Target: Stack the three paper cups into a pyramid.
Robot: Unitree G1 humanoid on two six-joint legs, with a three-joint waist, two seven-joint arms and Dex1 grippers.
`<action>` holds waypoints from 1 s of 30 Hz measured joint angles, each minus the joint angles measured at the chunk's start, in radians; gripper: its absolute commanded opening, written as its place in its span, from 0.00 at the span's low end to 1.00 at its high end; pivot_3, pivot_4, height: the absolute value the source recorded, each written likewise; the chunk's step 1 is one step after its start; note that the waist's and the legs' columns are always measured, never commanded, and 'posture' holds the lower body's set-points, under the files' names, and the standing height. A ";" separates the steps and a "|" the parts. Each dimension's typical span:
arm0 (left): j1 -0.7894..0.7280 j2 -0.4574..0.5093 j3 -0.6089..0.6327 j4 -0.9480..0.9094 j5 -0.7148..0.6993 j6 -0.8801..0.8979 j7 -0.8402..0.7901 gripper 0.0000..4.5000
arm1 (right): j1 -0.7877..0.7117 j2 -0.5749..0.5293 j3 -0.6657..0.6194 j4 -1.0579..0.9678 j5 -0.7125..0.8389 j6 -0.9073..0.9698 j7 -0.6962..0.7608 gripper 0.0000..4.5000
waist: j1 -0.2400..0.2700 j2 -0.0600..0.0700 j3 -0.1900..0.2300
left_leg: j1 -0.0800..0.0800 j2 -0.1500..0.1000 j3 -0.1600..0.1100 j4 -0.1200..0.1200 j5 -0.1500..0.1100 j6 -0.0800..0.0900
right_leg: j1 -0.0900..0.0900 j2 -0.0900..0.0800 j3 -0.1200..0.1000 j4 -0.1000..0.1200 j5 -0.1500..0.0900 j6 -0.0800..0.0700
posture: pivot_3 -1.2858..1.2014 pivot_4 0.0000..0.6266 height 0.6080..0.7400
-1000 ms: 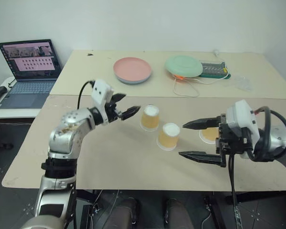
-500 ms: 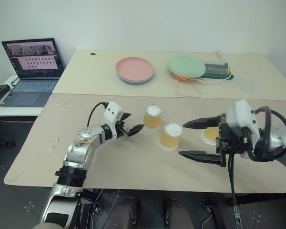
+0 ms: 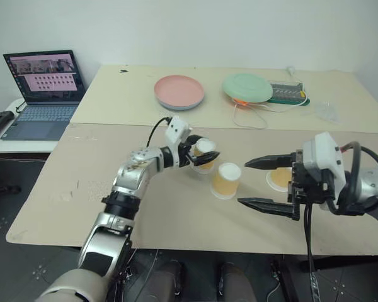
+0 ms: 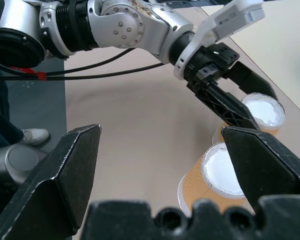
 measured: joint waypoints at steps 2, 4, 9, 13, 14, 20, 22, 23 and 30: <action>-0.010 -0.007 -0.001 0.024 0.001 -0.008 -0.002 1.00 | 0.002 0.000 -0.001 0.000 0.000 0.000 -0.002 1.00 | -0.003 0.000 0.000 | 0.000 0.000 0.000 0.000 0.000 0.000 | 0.000 0.000 0.000 0.000 0.000 0.000 | 0.52 0.24 0.81; -0.016 -0.012 -0.001 0.051 0.001 -0.010 -0.003 1.00 | 0.003 0.000 -0.001 0.000 0.000 0.000 -0.005 1.00 | -0.002 0.000 0.000 | 0.000 0.000 0.000 0.000 0.000 0.000 | 0.000 0.000 0.000 0.000 0.000 0.000 | 0.52 0.24 0.81; -0.016 -0.008 -0.001 0.057 0.005 -0.013 -0.012 1.00 | 0.003 0.000 -0.002 -0.003 0.007 0.001 -0.011 1.00 | 0.000 0.000 0.000 | 0.000 0.000 0.000 0.000 0.000 0.000 | 0.000 0.000 0.000 0.000 0.000 0.000 | 0.52 0.24 0.81; -0.016 0.002 -0.001 0.061 0.017 -0.027 -0.012 1.00 | 0.003 0.000 -0.002 -0.005 0.011 0.001 -0.012 1.00 | 0.000 0.000 0.000 | 0.000 0.000 0.000 0.000 0.000 0.000 | 0.000 0.000 0.000 0.000 0.000 0.000 | 0.52 0.24 0.81; -0.016 0.003 -0.001 0.063 0.020 -0.028 -0.011 1.00 | 0.003 0.000 -0.002 -0.005 0.011 0.001 -0.012 1.00 | 0.000 0.000 0.000 | 0.000 0.000 0.000 0.000 0.000 0.000 | 0.000 0.000 0.000 0.000 0.000 0.000 | 0.52 0.24 0.81; -0.016 0.004 0.004 0.071 0.018 -0.025 -0.011 0.84 | -0.003 0.000 -0.002 0.001 0.009 0.001 -0.008 1.00 | 0.000 0.000 0.000 | 0.000 0.000 0.000 0.000 0.000 0.000 | 0.000 0.000 0.000 0.000 0.000 0.000 | 0.52 0.24 0.81; -0.016 0.003 0.009 0.071 0.014 -0.022 -0.011 0.69 | -0.008 0.000 -0.002 0.003 0.009 0.001 -0.006 1.00 | 0.000 0.000 0.000 | 0.000 0.000 0.000 0.000 0.000 0.000 | 0.000 0.000 0.000 0.000 0.000 0.000 | 0.52 0.24 0.81; -0.016 0.003 0.009 0.071 0.014 -0.021 -0.011 0.61 | -0.009 0.000 -0.002 0.003 0.009 0.001 -0.005 1.00 | 0.000 0.000 0.000 | 0.000 0.000 0.000 0.000 0.000 0.000 | 0.000 0.000 0.000 0.000 0.000 0.000 | 0.52 0.24 0.81; -0.016 0.006 0.010 0.071 0.014 -0.020 -0.007 0.51 | -0.009 0.000 -0.002 0.003 0.008 0.001 0.000 1.00 | 0.000 0.000 0.000 | 0.000 0.000 0.000 0.000 0.000 0.000 | 0.000 0.000 0.000 0.000 0.000 0.000 | 0.52 0.24 0.81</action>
